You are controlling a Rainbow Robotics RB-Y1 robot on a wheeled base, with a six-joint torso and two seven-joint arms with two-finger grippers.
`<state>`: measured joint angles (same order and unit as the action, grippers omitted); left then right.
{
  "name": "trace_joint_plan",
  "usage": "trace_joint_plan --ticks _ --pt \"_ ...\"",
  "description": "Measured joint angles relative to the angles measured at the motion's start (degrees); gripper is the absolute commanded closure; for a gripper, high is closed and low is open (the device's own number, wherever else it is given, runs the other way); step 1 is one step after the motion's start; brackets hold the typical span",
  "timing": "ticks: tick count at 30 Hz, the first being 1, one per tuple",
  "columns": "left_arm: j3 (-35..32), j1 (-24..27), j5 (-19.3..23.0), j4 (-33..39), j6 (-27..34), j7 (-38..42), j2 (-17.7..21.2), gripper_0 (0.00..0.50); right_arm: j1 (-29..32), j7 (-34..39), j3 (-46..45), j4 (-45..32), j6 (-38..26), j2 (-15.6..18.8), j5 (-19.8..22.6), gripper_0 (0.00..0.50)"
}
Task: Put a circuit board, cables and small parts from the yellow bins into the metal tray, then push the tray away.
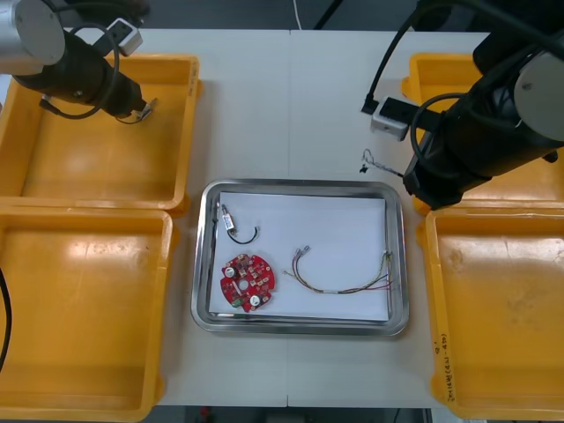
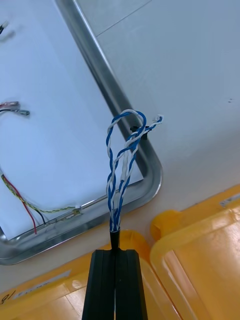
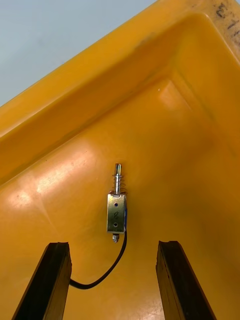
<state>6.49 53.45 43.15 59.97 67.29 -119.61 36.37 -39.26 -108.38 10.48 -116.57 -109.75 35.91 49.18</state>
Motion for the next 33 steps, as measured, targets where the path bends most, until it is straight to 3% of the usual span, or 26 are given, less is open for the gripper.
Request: trace_joint_plan --ticks 6,14,33 --pt "0.6 0.0 0.0 -2.1 -2.8 0.0 -1.1 0.000 0.0 -8.7 5.6 0.0 1.8 -0.7 -4.5 0.500" --pt "0.9 0.0 0.0 -4.6 -6.3 0.0 -2.8 0.000 0.0 -9.0 11.7 0.0 6.4 -4.4 -9.3 0.500" --pt "3.6 0.0 -0.1 -7.3 -10.2 0.0 -2.9 0.000 -0.1 -9.0 22.3 10.2 17.0 -5.2 -10.1 0.500"
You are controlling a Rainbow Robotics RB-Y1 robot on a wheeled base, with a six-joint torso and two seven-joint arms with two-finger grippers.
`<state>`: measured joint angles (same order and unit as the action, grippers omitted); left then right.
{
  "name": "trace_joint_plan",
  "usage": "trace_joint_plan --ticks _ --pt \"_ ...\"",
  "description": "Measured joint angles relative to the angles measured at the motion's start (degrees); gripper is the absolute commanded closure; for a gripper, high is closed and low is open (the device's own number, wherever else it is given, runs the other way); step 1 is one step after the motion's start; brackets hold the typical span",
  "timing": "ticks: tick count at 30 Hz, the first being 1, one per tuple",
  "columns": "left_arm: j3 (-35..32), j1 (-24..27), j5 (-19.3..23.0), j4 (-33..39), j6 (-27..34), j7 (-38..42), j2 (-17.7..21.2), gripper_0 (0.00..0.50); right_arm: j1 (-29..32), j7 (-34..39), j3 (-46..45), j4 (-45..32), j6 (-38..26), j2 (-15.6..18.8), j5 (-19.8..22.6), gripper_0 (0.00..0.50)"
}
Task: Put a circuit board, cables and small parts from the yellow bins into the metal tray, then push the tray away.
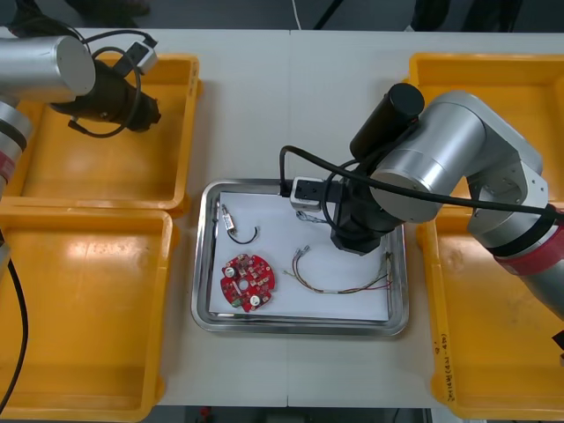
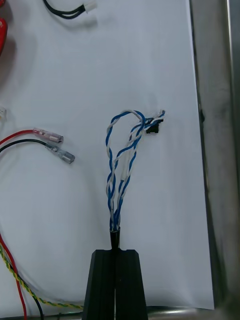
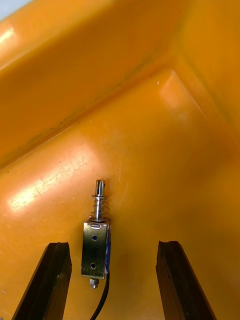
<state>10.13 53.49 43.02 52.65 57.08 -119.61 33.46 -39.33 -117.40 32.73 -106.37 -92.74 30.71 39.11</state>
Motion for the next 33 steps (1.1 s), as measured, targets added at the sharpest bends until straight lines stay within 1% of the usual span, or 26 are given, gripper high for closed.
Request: trace_joint_plan --ticks 4,8,14,15,18,19,20,22,26,27,28,29,33 --pt "0.0 0.0 0.0 -0.3 -0.3 0.0 0.0 0.000 0.0 0.0 0.8 2.4 1.4 -0.2 0.0 0.500" --pt "0.0 0.0 0.0 -1.6 -1.9 0.0 0.0 0.000 0.0 0.0 1.9 4.4 2.5 -0.2 0.0 0.500" --pt "0.9 0.0 0.7 -3.3 -4.0 0.0 0.0 0.000 0.0 0.0 2.7 5.3 3.7 -0.2 0.0 0.500" --pt "1.0 0.0 1.0 -3.4 -4.3 0.0 0.0 0.000 0.0 0.0 2.7 5.3 3.7 -0.3 0.0 0.490" --pt "1.3 0.0 1.5 -3.5 -5.1 0.0 0.0 0.000 0.0 0.0 2.7 5.3 3.7 -0.3 0.0 0.382" --pt "1.5 0.0 1.7 -3.6 -5.3 0.0 0.0 0.000 0.0 0.0 2.7 5.3 3.7 -0.3 -0.2 0.258" --pt "1.6 0.0 1.8 -3.7 -5.5 0.0 0.0 0.000 0.0 0.0 2.7 5.3 3.8 -0.3 -0.4 0.109" --pt "1.7 0.1 2.2 -3.9 -5.9 0.0 0.0 0.000 0.0 0.0 2.7 5.3 4.1 -0.3 -0.7 0.000" --pt "1.7 0.2 2.3 -4.1 -6.0 0.0 0.0 0.000 0.0 0.0 2.7 5.3 4.9 -0.3 -1.1 0.000" --pt "1.7 0.2 2.3 -4.1 -6.0 0.0 0.0 0.016 0.0 0.0 2.7 5.3 5.0 -0.3 -1.2 0.000" --pt "1.7 0.2 2.4 -4.1 -6.0 0.0 0.0 0.279 0.0 0.0 2.7 5.3 5.2 -0.3 -1.3 0.000" --pt "1.7 0.2 2.4 -4.1 -6.0 0.0 0.0 0.500 0.0 0.0 2.7 5.3 5.2 -0.3 -1.4 0.000" --pt "1.7 0.2 2.4 -4.2 -6.0 0.0 0.0 0.500 0.0 0.0 2.7 5.4 5.2 -0.3 -1.8 0.000"
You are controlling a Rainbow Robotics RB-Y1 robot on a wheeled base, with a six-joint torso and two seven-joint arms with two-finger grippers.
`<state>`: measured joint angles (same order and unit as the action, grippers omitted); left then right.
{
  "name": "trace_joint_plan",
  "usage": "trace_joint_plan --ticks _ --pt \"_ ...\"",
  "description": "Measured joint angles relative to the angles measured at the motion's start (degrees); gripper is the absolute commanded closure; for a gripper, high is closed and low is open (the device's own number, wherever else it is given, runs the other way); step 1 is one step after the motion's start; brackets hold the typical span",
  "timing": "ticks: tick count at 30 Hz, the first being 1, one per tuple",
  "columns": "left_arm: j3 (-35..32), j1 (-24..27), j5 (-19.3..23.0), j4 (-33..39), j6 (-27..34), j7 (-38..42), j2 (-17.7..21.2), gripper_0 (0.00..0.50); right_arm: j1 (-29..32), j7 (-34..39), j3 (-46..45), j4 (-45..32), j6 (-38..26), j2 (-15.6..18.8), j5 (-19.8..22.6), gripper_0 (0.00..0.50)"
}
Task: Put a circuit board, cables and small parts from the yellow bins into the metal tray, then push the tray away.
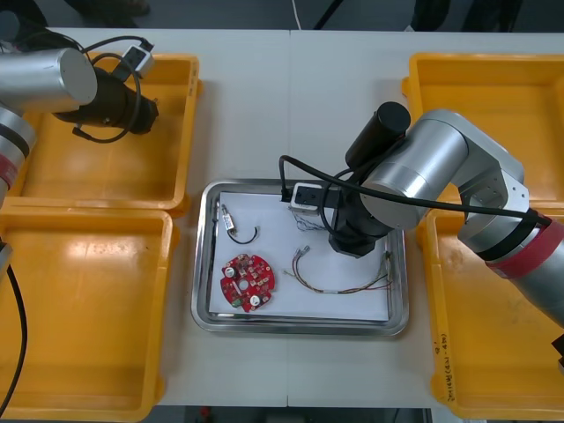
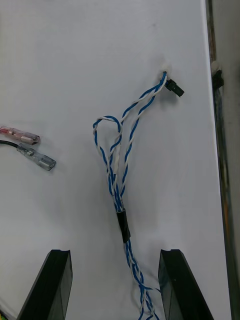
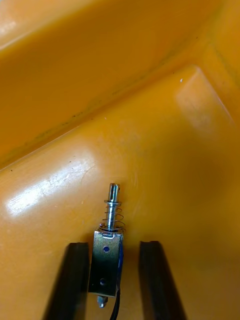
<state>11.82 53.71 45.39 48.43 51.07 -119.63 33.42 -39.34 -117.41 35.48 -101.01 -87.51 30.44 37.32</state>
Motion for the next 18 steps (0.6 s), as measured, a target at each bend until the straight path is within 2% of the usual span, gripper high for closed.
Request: trace_joint_plan --ticks 11,18 --pt "0.0 0.0 0.3 -0.1 0.0 0.0 0.0 0.500 0.0 0.0 -0.5 0.0 -0.3 0.0 0.3 0.000" --pt "-0.1 0.7 0.6 0.1 4.1 0.0 0.1 0.500 0.0 0.0 -4.1 -1.7 -8.0 0.0 0.7 0.000"
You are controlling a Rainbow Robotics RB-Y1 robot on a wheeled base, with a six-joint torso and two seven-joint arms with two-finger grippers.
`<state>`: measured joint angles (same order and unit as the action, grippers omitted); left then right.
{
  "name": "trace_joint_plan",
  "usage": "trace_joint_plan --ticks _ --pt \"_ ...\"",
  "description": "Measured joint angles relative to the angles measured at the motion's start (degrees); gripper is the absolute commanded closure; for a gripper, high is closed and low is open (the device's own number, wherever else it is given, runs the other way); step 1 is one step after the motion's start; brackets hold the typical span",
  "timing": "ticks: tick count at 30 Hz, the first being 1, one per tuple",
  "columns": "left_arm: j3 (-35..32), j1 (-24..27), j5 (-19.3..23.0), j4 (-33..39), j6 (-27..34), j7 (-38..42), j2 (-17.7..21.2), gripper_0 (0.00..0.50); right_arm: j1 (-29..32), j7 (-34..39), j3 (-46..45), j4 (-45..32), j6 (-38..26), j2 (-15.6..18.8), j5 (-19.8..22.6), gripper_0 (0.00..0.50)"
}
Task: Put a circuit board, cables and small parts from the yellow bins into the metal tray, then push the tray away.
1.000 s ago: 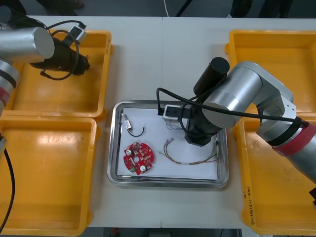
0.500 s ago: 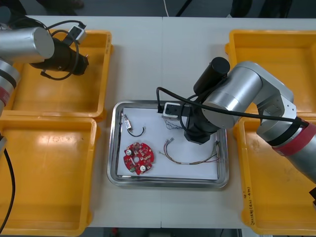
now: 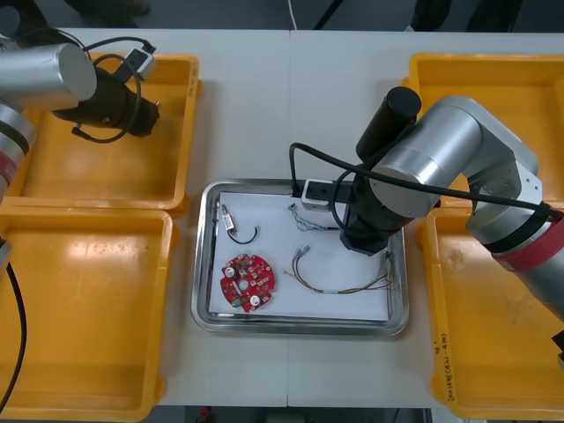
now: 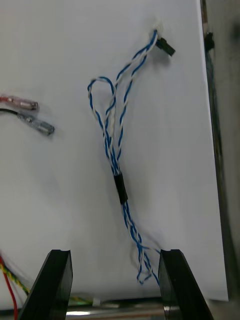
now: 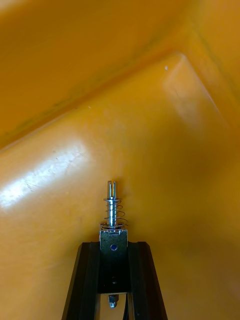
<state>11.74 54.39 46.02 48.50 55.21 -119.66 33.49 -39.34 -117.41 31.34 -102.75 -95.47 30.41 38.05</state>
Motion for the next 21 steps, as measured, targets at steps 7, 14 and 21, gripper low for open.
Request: trace_joint_plan --ticks 7,14,21 --pt "-1.2 0.1 -0.1 2.6 6.4 0.0 0.4 0.500 1.4 0.0 -7.4 -6.6 -9.5 0.0 0.1 0.000" --pt "-3.8 0.1 -1.3 6.1 12.5 0.0 1.2 0.500 4.6 0.0 -15.3 -14.9 -14.3 0.3 0.1 0.000" --pt "-5.9 0.1 -5.5 10.8 19.8 0.0 2.2 0.500 9.1 0.1 -24.6 -22.5 -14.3 0.7 0.1 0.000"
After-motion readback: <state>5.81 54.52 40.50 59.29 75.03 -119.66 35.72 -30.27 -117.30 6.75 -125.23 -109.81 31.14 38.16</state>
